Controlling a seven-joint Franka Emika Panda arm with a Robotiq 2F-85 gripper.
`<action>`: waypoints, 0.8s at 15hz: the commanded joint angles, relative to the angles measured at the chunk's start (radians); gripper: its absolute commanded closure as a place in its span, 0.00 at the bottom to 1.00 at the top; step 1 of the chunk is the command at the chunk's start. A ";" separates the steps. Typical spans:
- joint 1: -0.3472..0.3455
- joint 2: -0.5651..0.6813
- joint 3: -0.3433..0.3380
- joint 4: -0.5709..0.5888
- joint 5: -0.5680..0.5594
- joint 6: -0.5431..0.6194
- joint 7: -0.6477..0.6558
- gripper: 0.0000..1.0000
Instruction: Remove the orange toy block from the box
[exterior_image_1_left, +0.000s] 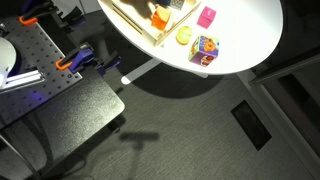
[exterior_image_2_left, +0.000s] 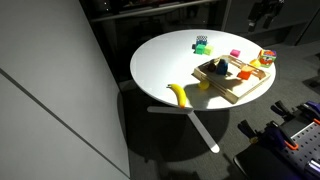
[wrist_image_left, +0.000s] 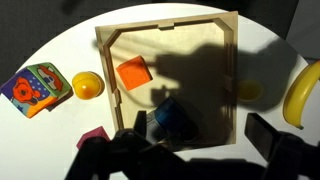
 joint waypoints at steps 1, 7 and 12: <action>-0.011 0.000 0.011 0.002 0.000 -0.003 0.000 0.00; -0.011 0.082 0.016 0.009 -0.045 0.048 0.029 0.00; -0.010 0.163 0.017 -0.019 -0.102 0.193 0.047 0.00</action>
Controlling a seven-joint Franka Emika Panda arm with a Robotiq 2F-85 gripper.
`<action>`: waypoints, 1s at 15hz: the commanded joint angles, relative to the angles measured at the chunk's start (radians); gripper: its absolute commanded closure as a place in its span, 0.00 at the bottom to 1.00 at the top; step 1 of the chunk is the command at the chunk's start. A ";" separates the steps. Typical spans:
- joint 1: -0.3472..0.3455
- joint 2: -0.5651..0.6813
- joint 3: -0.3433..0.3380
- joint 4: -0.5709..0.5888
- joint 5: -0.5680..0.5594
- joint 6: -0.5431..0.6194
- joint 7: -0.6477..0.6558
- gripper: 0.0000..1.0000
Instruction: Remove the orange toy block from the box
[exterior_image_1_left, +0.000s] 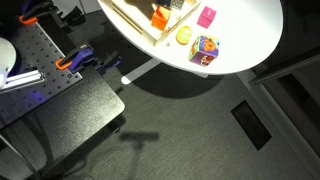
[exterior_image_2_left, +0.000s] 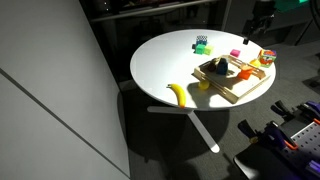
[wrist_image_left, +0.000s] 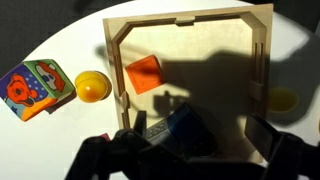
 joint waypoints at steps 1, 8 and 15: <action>-0.010 0.046 0.012 -0.022 -0.051 0.101 0.042 0.00; -0.019 0.149 0.009 -0.054 -0.052 0.246 0.037 0.00; -0.038 0.223 0.003 -0.070 -0.067 0.317 0.012 0.00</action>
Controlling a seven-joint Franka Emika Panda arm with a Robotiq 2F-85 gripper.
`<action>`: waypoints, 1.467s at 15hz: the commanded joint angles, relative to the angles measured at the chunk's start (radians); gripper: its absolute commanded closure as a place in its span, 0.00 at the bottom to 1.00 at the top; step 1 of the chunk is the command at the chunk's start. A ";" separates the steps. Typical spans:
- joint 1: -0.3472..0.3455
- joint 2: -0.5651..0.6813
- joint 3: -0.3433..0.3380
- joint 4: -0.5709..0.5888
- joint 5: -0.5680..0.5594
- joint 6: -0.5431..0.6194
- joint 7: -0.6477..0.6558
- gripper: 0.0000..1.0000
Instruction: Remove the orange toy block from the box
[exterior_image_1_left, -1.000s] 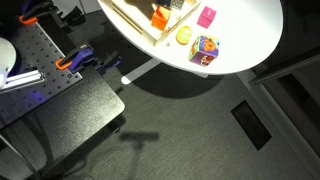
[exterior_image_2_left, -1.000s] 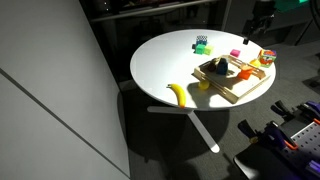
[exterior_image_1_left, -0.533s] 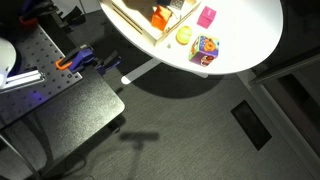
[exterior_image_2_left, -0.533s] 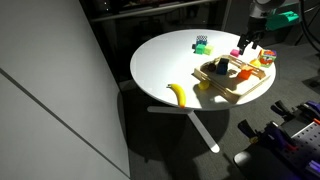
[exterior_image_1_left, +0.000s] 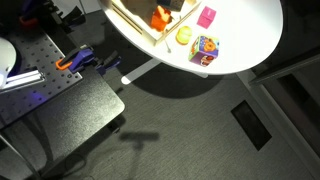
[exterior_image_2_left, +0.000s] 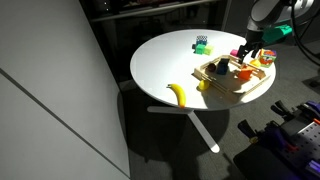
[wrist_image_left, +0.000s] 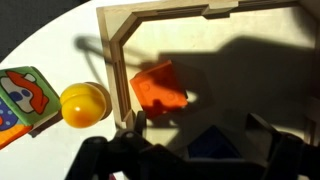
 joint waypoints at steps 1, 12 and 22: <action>-0.023 0.019 0.004 -0.020 -0.037 0.048 -0.008 0.00; -0.082 0.091 0.018 -0.025 -0.082 0.154 -0.117 0.00; -0.157 0.097 0.082 -0.026 -0.026 0.129 -0.260 0.00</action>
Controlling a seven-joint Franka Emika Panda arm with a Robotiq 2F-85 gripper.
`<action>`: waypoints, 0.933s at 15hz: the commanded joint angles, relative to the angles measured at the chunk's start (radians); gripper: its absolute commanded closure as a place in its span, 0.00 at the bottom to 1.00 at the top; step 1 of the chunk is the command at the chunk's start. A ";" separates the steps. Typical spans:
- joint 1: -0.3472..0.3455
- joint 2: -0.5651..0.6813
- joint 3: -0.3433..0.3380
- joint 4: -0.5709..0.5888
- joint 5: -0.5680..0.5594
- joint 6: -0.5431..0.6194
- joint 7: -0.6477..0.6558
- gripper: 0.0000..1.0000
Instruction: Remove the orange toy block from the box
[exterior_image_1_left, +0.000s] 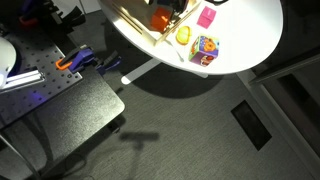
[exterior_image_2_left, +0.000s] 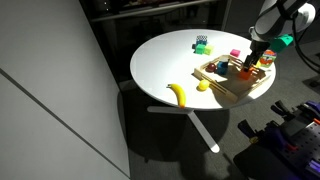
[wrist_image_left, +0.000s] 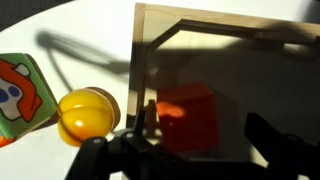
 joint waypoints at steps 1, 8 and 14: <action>-0.005 0.000 0.006 0.003 0.006 -0.012 -0.008 0.00; 0.003 0.017 0.004 0.019 0.003 -0.007 0.003 0.00; 0.021 0.042 -0.001 0.037 -0.010 0.038 0.028 0.00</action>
